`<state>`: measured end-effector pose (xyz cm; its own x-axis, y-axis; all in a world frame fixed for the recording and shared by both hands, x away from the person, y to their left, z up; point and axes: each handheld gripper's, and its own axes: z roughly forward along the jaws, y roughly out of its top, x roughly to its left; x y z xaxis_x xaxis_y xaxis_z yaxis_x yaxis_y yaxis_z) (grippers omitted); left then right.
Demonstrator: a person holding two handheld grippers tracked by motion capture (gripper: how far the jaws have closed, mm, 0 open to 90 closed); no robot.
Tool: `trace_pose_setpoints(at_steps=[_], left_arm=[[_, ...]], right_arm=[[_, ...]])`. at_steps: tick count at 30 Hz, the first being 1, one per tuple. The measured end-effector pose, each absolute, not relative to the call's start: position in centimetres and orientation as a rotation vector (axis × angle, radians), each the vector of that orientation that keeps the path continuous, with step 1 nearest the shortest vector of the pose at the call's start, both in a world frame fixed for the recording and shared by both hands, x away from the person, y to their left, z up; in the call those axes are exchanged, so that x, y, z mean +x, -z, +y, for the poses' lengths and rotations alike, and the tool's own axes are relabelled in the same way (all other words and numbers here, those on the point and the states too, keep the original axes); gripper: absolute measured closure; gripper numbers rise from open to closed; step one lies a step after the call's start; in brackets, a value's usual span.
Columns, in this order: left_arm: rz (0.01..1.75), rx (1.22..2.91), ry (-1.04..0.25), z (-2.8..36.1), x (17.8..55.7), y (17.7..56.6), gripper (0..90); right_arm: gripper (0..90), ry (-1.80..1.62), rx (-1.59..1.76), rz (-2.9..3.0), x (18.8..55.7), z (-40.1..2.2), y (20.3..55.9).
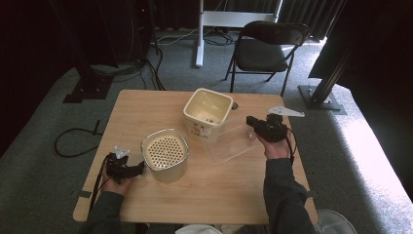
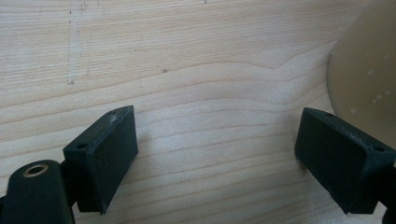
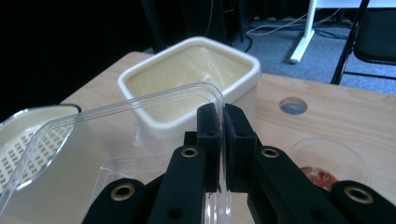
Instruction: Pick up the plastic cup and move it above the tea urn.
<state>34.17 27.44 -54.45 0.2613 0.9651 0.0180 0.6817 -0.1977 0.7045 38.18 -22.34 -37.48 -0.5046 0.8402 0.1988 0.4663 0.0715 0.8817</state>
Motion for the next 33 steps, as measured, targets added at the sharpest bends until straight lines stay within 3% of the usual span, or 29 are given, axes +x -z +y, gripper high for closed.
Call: trace_pose_setpoints(at_steps=[16, 33], left_arm=[[1.486, 1.957, -0.633, 27.4, 34.2, 54.4, 13.6], [1.487, 1.957, -0.631, 27.4, 34.2, 54.4, 13.7]], right_arm=[[86.8, -1.430, 1.348, 1.923, 41.1, -23.2, 35.1], [86.7, -1.398, 1.471, 1.824, 46.7, -22.0, 34.1]])
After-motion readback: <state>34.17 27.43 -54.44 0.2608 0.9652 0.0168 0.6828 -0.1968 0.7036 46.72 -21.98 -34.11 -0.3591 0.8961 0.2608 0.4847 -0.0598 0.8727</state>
